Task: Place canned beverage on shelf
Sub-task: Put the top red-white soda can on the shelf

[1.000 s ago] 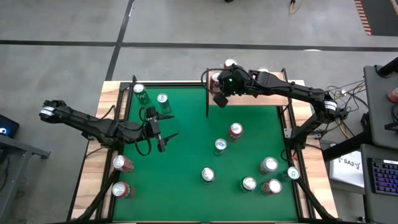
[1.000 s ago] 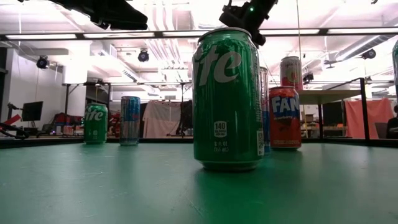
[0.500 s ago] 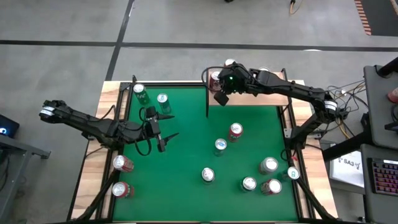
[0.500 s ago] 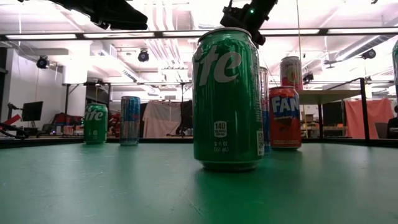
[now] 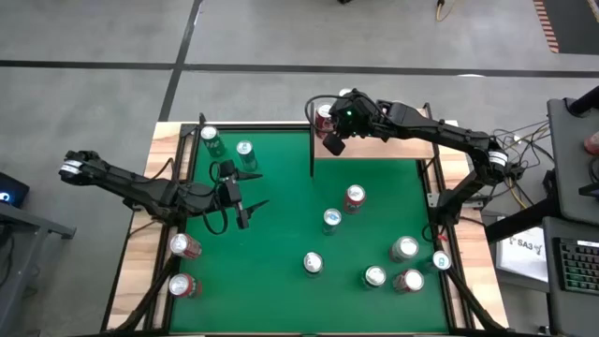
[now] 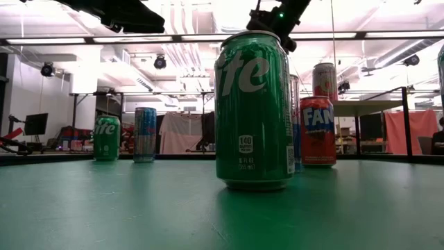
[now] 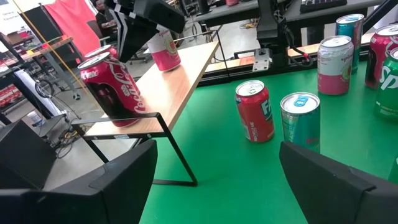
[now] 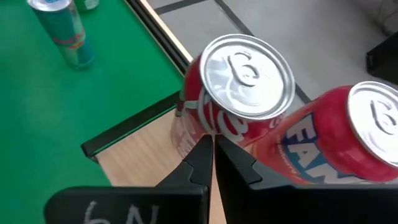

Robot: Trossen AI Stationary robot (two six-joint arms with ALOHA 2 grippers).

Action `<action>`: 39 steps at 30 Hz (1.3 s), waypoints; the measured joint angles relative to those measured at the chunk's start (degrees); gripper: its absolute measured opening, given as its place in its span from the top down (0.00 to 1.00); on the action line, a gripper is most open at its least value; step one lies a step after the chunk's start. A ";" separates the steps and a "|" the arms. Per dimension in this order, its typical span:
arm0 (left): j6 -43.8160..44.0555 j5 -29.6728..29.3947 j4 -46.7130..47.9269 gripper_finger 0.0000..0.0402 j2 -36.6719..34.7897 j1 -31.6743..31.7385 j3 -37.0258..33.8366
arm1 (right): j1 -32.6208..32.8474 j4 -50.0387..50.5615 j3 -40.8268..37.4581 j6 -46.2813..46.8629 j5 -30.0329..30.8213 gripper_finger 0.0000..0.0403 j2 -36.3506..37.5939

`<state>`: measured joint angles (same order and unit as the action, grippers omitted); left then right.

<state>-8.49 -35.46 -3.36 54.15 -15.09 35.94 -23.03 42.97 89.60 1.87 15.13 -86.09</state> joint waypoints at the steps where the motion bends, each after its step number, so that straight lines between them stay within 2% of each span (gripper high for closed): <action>1: 0.00 0.01 0.00 0.20 0.00 0.00 0.01 | 0.00 -0.39 0.00 0.00 -0.19 0.98 -0.25; 18: -0.04 0.00 0.00 0.20 0.00 0.00 0.00 | -0.13 -3.16 0.07 -2.53 1.33 0.98 -4.93; 39: -0.04 0.00 0.00 0.20 0.00 0.07 0.02 | -0.94 -4.33 0.20 -3.47 2.02 0.98 -3.60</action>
<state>-8.54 -35.46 -3.36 54.15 -15.03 35.97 -23.96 38.65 89.80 -1.60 17.15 -89.69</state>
